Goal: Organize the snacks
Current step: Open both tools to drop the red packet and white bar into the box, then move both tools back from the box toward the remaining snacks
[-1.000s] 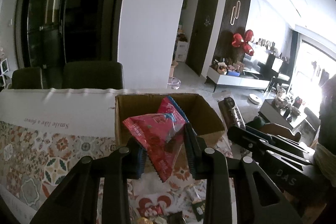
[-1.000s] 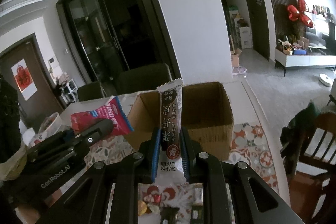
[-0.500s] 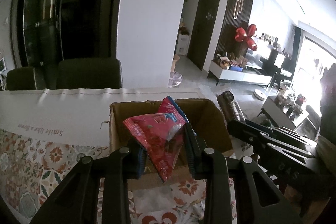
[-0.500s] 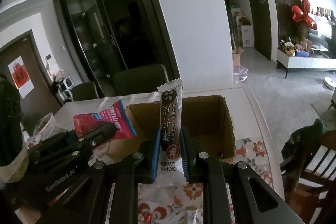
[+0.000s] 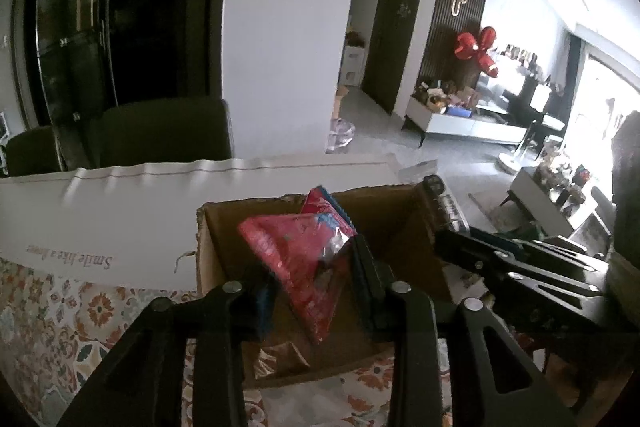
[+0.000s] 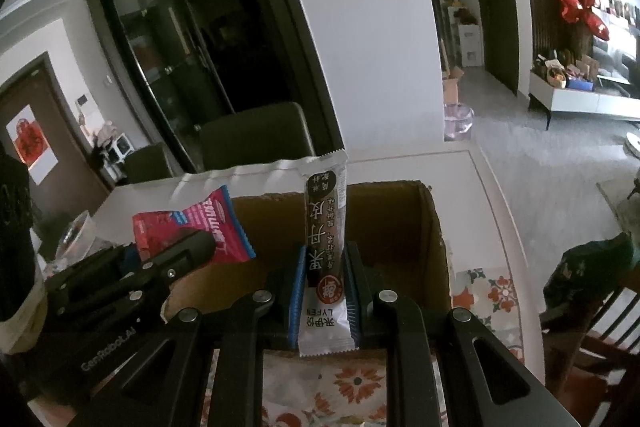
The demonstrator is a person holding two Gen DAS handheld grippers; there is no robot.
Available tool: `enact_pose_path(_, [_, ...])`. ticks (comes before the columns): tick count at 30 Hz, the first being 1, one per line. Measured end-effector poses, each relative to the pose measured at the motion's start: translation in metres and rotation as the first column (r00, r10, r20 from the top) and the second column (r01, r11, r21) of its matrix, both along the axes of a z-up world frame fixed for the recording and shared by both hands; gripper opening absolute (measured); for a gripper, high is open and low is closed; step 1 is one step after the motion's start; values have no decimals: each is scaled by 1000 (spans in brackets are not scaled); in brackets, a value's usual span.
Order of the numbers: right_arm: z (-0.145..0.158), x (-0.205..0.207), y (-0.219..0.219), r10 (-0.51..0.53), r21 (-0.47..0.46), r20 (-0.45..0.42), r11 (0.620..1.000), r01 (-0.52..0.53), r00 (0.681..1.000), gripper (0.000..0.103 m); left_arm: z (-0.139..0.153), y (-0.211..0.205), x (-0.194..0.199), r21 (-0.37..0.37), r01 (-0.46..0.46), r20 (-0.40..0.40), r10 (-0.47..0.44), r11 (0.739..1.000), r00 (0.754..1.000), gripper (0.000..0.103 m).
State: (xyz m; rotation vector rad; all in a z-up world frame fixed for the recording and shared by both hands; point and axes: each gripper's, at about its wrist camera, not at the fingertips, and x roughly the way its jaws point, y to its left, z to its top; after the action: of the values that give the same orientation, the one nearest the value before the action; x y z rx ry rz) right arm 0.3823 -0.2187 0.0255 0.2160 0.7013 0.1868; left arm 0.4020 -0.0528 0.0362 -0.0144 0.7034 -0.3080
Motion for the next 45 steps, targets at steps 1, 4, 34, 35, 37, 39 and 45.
enact_pose_path(1, [0,3,0,-3,-2,-3,1000,3,1000,20,-1,0,1,1,1,-1,-1,1000,1000,40])
enact_pose_path(4, [-4,6,-1,-18,-17,-4,1000,18,1000,20,-3,2,1,-3,-14,-4,14,1000,1000,58])
enact_pose_path(34, [22,-96,23,-2,-42,84,999,5,997,43,35,33,-121,46,-29,113,24,999,993,71])
enact_pose_path(35, [21,-100,25,0,-40,81,999,4,997,43,35,35,-126,51,-30,118,24,998,993,71])
enact_pose_path(37, [19,-108,28,0,-39,79,999,3,997,43,35,37,-134,59,-28,123,20,998,992,71])
enact_pose_path(39, [17,-116,32,2,-47,81,999,2,997,43,33,40,-146,70,-25,125,16,997,992,71])
enact_pose_path(45, [8,-140,44,7,-60,84,998,-2,996,43,24,51,-167,86,-17,115,7,996,993,71])
